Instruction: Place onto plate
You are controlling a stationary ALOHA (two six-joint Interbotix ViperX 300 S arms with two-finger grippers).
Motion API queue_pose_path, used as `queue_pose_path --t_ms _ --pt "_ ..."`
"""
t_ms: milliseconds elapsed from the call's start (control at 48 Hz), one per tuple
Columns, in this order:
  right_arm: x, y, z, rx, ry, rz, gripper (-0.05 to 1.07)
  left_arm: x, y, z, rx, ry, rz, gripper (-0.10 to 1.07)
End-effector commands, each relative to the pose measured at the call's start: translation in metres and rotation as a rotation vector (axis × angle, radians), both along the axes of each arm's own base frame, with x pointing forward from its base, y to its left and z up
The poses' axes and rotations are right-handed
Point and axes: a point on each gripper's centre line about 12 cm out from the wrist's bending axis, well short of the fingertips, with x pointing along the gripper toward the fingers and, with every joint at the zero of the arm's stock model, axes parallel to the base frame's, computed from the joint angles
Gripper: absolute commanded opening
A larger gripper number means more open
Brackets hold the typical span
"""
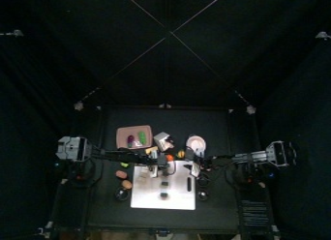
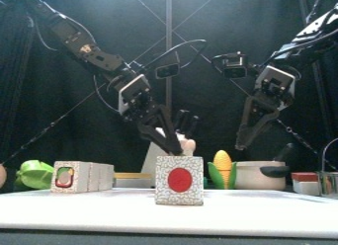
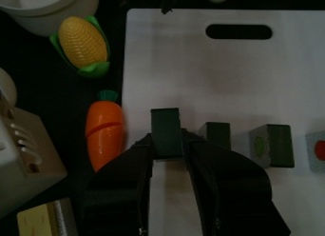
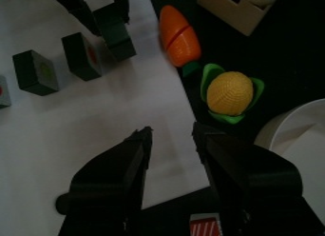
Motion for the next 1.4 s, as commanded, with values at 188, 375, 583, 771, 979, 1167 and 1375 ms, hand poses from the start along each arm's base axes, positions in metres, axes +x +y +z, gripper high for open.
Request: queue_pose_path --t_ms 188,375,583,771,979,1167,1375 --pt "0.001 0.0 0.006 0.006 -0.021 -0.003 0.78 -0.021 -0.004 0.035 0.002 -0.064 -0.008 0.57" --pt "0.001 0.0 0.006 0.006 -0.021 -0.003 0.78 -0.058 -0.006 0.043 -0.011 -0.068 0.001 0.57" --pt "0.002 0.0 0.003 0.008 -0.014 -0.004 0.78 -0.102 -0.003 0.062 -0.056 -0.13 0.051 0.57" --pt "0.004 0.0 0.002 0.008 -0.008 -0.004 0.78 -0.141 0.021 0.074 -0.108 -0.207 0.187 0.57" --pt "0.005 0.0 -0.001 0.008 0.0 -0.004 0.78 -0.177 0.054 0.08 -0.114 -0.263 0.351 0.57" --pt "0.005 0.0 -0.001 0.008 0.002 -0.004 0.78 -0.209 0.084 0.068 -0.102 -0.26 0.522 0.57" --pt "0.006 0.0 -0.002 0.008 0.005 -0.006 0.78 -0.232 0.097 0.043 -0.113 -0.202 0.636 0.57"
